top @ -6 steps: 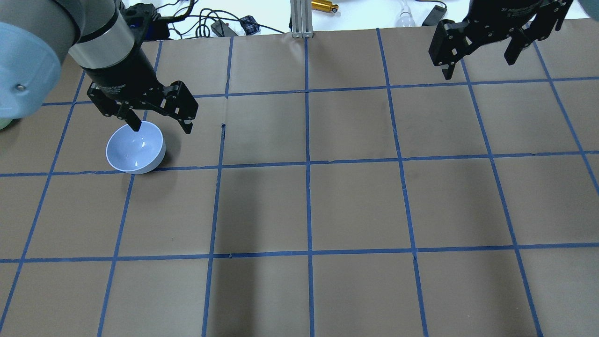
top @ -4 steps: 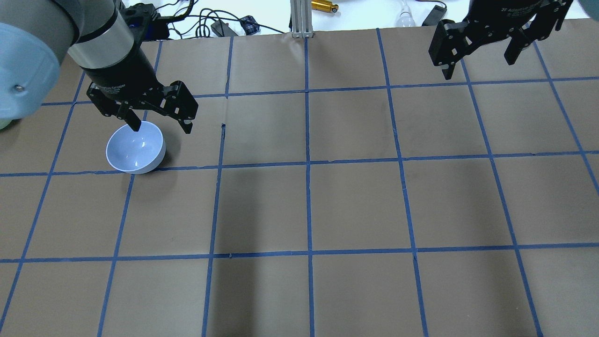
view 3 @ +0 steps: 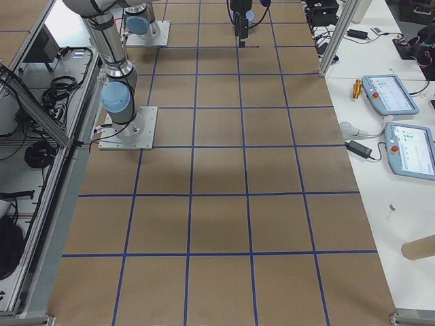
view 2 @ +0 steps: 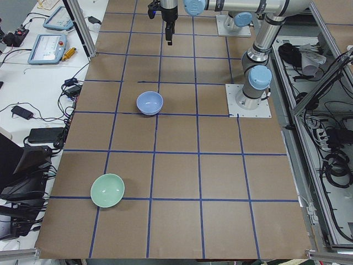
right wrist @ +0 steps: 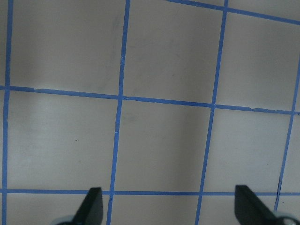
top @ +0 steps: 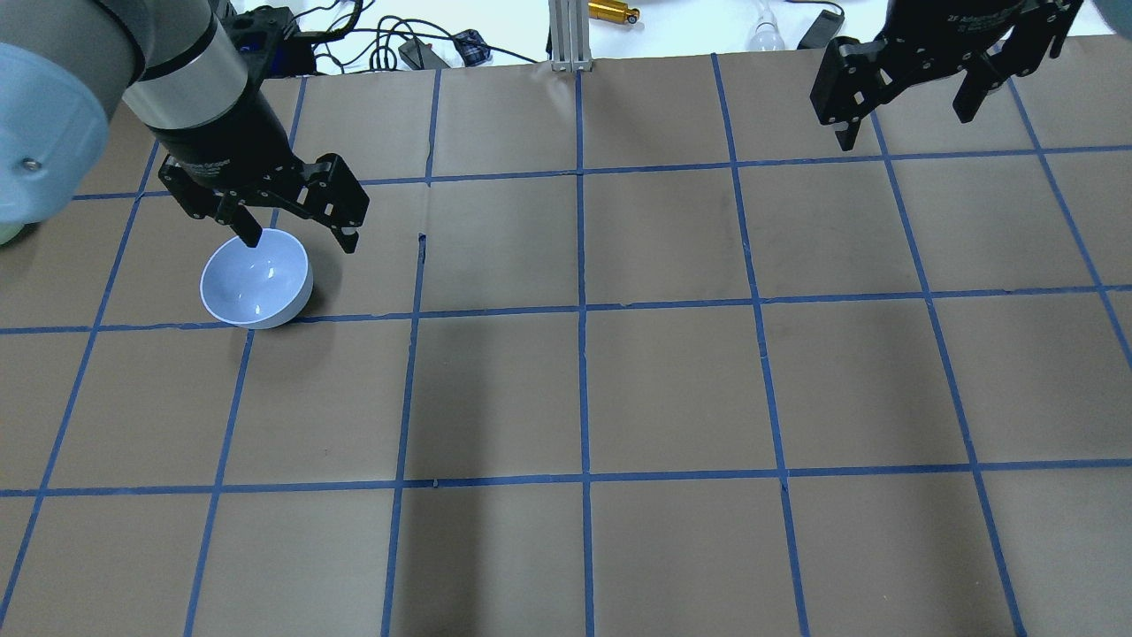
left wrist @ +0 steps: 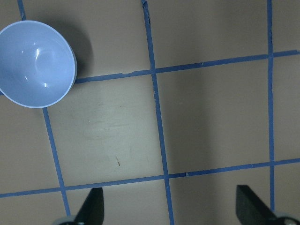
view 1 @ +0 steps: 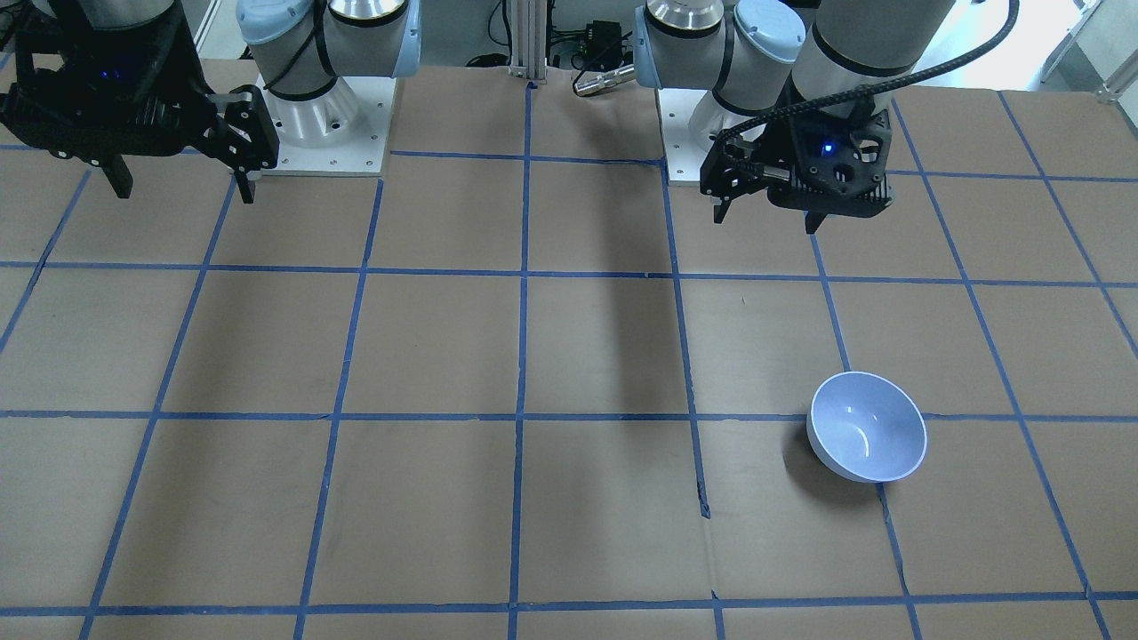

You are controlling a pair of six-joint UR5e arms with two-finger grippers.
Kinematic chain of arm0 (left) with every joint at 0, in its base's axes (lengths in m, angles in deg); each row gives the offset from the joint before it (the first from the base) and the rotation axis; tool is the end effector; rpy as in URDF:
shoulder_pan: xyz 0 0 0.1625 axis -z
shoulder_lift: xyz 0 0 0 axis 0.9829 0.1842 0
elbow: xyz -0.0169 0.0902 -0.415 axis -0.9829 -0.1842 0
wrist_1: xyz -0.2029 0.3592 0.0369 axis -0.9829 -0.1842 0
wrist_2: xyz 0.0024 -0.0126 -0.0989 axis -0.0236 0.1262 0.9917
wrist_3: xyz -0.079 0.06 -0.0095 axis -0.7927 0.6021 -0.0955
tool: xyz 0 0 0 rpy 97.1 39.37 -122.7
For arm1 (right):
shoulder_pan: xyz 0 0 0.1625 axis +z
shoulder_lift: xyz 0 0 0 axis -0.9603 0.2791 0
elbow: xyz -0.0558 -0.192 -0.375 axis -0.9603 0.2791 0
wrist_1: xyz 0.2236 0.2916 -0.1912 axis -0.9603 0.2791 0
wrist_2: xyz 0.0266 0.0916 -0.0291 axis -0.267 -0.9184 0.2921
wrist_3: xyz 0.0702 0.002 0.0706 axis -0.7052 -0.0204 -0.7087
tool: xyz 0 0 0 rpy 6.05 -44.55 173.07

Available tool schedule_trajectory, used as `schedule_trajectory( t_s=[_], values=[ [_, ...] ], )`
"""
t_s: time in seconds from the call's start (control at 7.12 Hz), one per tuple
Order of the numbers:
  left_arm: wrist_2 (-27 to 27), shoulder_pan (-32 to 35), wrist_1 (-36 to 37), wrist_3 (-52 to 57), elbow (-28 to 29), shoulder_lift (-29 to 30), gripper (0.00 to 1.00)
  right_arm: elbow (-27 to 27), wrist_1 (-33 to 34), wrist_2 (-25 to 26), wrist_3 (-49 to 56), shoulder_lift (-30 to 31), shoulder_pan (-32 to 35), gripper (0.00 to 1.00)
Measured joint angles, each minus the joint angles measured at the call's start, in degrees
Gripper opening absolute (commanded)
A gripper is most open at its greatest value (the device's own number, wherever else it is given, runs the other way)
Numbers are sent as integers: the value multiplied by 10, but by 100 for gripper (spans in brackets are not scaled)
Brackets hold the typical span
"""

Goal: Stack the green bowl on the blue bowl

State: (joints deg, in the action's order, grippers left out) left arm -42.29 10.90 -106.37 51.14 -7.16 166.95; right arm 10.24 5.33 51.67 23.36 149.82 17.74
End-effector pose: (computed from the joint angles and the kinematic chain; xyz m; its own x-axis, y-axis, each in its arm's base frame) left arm -0.1350 -0.4814 0.4860 -0.9927 0.1202 0.0001 0.1200 0.9913 0.0545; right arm 0.1304 -0.5031 0.5561 -0.9800 -0.1068 0.1676 -0.1129 0.9932 -0.0269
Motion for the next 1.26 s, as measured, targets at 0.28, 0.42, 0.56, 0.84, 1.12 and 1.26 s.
schedule_trajectory(
  t_s=[0.28,0.42,0.56,0.84,1.12,1.26],
  values=[
    [-3,0,-1,2,-1,0,100,0,0,0,0,0,0,100],
    [-1,0,0,2,-1,1,100,0,0,0,0,0,0,100],
    [2,-1,0,1,-2,2,100,0,0,0,0,0,0,100],
    [3,0,1,0,-2,3,100,0,0,0,0,0,0,100],
    [3,0,3,3,-3,6,100,0,0,0,0,0,0,100],
    [2,-2,5,18,-2,8,100,0,0,0,0,0,0,100]
  ],
)
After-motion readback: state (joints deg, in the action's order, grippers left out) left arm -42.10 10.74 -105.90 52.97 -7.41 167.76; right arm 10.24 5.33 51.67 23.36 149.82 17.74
